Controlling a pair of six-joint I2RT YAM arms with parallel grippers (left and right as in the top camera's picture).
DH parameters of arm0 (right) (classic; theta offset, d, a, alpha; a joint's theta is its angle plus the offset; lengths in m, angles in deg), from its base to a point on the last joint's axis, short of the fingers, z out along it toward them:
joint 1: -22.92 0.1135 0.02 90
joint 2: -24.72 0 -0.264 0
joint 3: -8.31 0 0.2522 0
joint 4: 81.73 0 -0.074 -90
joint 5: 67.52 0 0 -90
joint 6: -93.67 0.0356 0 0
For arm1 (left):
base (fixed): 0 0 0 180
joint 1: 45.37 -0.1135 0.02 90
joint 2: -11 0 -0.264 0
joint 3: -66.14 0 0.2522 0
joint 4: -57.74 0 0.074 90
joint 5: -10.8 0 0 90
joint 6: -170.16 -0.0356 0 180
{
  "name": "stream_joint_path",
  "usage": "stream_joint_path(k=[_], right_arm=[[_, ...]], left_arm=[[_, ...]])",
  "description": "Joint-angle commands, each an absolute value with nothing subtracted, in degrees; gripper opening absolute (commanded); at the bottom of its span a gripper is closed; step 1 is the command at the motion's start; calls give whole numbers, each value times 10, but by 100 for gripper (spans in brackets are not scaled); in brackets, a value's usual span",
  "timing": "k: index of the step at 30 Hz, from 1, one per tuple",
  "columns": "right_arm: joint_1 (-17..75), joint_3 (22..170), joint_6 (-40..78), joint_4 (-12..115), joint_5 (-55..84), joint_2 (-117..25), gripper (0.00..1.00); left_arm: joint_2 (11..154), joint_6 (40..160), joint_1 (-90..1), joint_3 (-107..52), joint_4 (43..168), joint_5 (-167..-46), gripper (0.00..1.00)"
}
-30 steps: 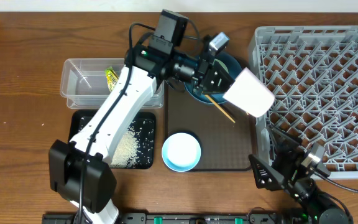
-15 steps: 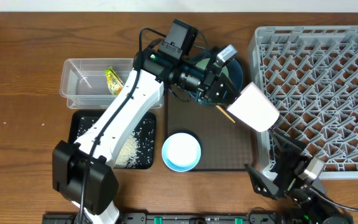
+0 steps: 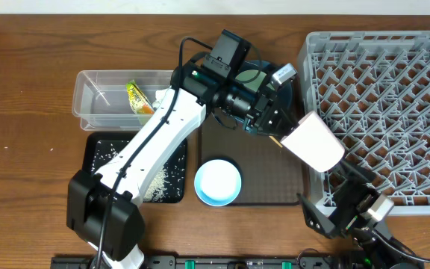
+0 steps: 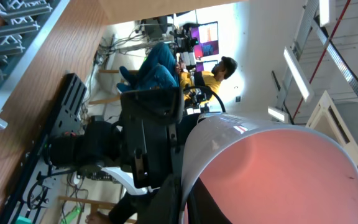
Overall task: Sort waste into correct bins and load items into the dishwasher rack
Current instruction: 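Reach the right gripper up and grasp the pink cup from the left gripper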
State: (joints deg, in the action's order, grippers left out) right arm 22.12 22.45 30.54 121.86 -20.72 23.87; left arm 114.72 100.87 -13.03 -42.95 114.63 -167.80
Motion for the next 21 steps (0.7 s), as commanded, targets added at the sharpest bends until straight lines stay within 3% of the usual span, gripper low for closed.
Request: stream_joint_path(k=[1, 21], right_arm=[[209, 224, 296, 1220, -164, 240, 99], [209, 224, 300, 1314, -194, 241, 99]], left_arm=[[1147, 997, -132, -432, 1148, -1693, 8], [1147, 985, -85, -432, 1162, -1692, 8]])
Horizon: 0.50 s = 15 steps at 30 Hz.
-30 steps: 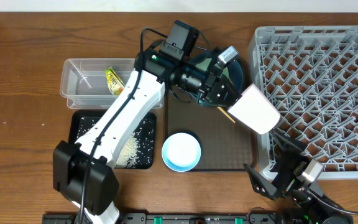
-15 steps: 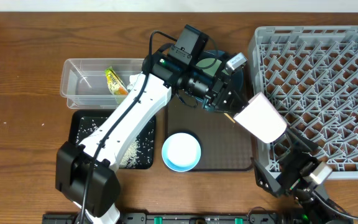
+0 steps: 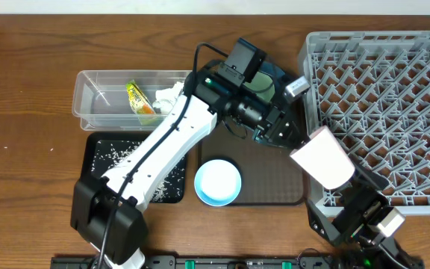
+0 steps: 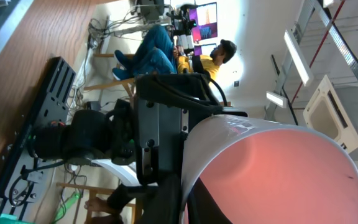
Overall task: Sort waste into correct bins and load items into the dishwasher rack
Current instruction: 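Reach the right gripper up and grasp the pink cup from the left gripper, then release the cup from the left gripper and pull the right gripper back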
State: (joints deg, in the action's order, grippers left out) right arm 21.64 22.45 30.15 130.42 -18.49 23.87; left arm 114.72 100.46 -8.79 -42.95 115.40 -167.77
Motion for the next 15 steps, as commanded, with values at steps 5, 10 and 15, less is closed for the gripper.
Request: stream_joint_path(k=[5, 10, 15], right_arm=[[209, 224, 300, 1316, -196, 241, 97], [209, 224, 300, 1316, -195, 241, 91], [209, 224, 300, 1315, -195, 240, 88]], left_arm=[[1147, 944, -84, -432, 1207, -1689, 8], [1147, 912, -84, -432, 1260, -1666, 8], [1147, 888, -82, -432, 1272, -1660, 8]])
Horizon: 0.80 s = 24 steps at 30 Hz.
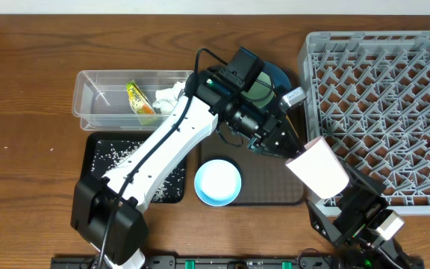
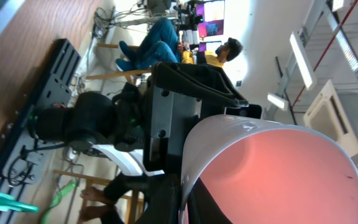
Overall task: Sort waste into correct bins and load items into the dishwasher rack
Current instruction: 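Release the cup from the left gripper and pull the right gripper back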
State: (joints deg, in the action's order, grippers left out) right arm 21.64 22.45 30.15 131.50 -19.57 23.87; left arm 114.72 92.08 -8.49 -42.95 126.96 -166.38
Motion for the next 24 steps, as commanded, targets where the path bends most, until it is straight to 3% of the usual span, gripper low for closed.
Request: stream_joint_path(k=[1, 17, 24], right_arm=[[209, 224, 305, 1315, -195, 241, 87], [209, 224, 323, 1297, -195, 240, 82], [209, 224, 323, 1297, -195, 240, 61]], left_arm=[[1147, 888, -81, -432, 1272, -1653, 8], [1147, 888, -61, -432, 1278, -1612, 9], [1147, 888, -61, -432, 1278, -1612, 9]])
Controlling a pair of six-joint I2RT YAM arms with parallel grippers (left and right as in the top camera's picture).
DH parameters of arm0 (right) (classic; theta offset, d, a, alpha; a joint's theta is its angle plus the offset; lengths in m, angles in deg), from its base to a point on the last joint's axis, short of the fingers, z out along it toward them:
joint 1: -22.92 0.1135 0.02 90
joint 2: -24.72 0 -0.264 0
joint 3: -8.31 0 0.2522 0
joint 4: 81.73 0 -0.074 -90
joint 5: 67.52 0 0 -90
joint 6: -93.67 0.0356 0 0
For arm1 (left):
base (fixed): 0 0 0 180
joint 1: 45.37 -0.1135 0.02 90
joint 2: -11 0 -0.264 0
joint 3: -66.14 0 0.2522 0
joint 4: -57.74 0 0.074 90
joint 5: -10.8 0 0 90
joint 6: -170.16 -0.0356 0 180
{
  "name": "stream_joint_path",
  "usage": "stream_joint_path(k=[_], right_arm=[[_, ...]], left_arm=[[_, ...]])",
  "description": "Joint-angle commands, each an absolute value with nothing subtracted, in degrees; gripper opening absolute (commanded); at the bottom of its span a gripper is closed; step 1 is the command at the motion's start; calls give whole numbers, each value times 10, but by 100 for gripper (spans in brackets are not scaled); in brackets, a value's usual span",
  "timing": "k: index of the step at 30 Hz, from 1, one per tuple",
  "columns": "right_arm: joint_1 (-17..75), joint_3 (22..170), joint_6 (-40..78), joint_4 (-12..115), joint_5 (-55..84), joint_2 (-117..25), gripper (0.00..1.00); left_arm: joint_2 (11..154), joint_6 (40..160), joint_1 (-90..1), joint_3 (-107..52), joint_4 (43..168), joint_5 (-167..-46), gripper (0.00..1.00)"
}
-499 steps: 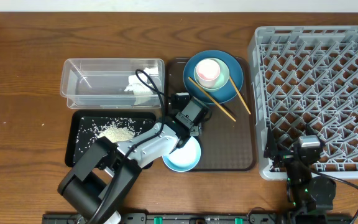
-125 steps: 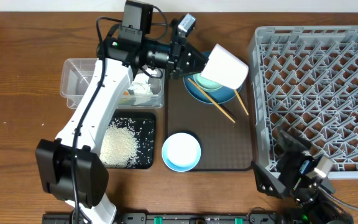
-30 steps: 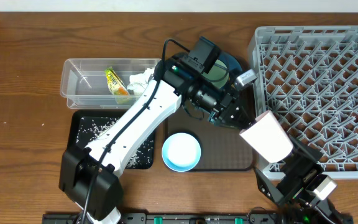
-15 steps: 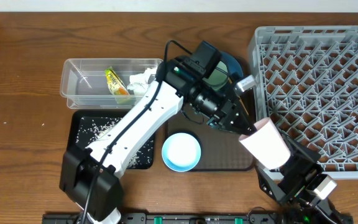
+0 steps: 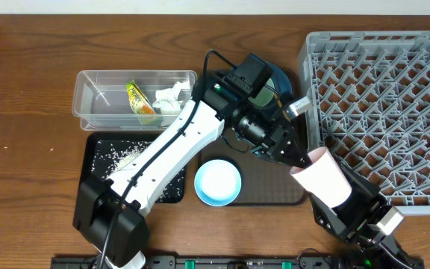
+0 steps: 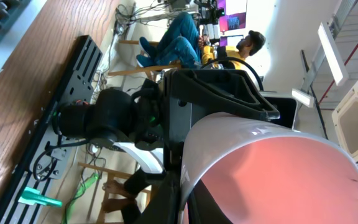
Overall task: Sort waste into correct bins and load items into the dishwasher rack
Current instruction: 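Release the cup from the left gripper and pull the right gripper back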
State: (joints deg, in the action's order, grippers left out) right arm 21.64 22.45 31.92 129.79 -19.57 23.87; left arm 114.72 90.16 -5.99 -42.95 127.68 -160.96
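Observation:
A pale cup [image 5: 324, 182], pink inside [image 6: 278, 180], hangs tilted over the rack's front left corner. My left gripper [image 5: 298, 161] is shut on its rim; in the left wrist view one finger [image 6: 174, 198] presses the wall from outside. My right gripper [image 5: 347, 206] sits just below and to the right of the cup, black, fingers spread on either side of its lower end. In the left wrist view that gripper [image 6: 216, 99] shows right behind the cup. The grey dishwasher rack [image 5: 383, 90] fills the right side. A light blue bowl [image 5: 218, 181] stands on the dark mat [image 5: 263, 183].
A clear bin [image 5: 95, 101] at the back left holds a yellow wrapper [image 5: 139, 99] and crumpled white paper [image 5: 169, 97]. A black tray [image 5: 99, 149] with white crumbs lies in front of it. A dark plate [image 5: 275, 75] shows behind the left arm.
The left gripper has carried the cup a little further toward the table's front right, closer onto the right gripper. The right arm has shifted only slightly.
The left gripper held the cup over the rack's left edge, with the right gripper waiting at the front right corner. At each later moment the cup was lower and nearer that corner. Now it lies between the right gripper's spread fingers.

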Motion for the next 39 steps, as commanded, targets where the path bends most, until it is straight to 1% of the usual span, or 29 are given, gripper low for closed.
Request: stream_joint_path(k=[1, 5, 8, 9, 10, 11, 13, 17, 21, 25, 27, 34, 39], right_arm=[[209, 224, 323, 1297, -195, 240, 57], [209, 224, 323, 1297, -195, 240, 52], [209, 224, 323, 1297, -196, 240, 52], [209, 224, 324, 1297, -198, 240, 52], [209, 224, 324, 1297, -201, 240, 52], [209, 224, 324, 1296, -208, 240, 52], [209, 224, 325, 1292, -220, 240, 48], [209, 224, 336, 1249, -209, 240, 47], [209, 224, 336, 1220, -179, 240, 42], [209, 224, 336, 1217, -118, 239, 31], [209, 226, 336, 1199, -84, 237, 29], [209, 261, 327, 1123, -47, 194, 26], [209, 328, 286, 1084, -14, 111, 25]], left_arm=[[1147, 888, -61, -432, 1278, -1612, 14], [1147, 888, -61, -432, 1278, -1612, 17], [1147, 888, -62, -432, 1278, -1610, 17], [1147, 888, -63, -432, 1277, -1608, 22], [1147, 888, -64, -432, 1275, -1606, 23], [1147, 888, -66, -432, 1275, -1603, 24], [1147, 888, -75, -432, 1273, -1585, 24], [1147, 888, -108, -432, 1272, -1556, 24], [1147, 888, -144, -432, 1272, -1547, 24], [1147, 888, -171, -432, 1272, -1543, 24], [1147, 888, -181, -432, 1272, -1535, 24], [1147, 888, -188, -432, 1283, -1480, 24], [1147, 888, -188, -432, 1284, -1459, 24]])
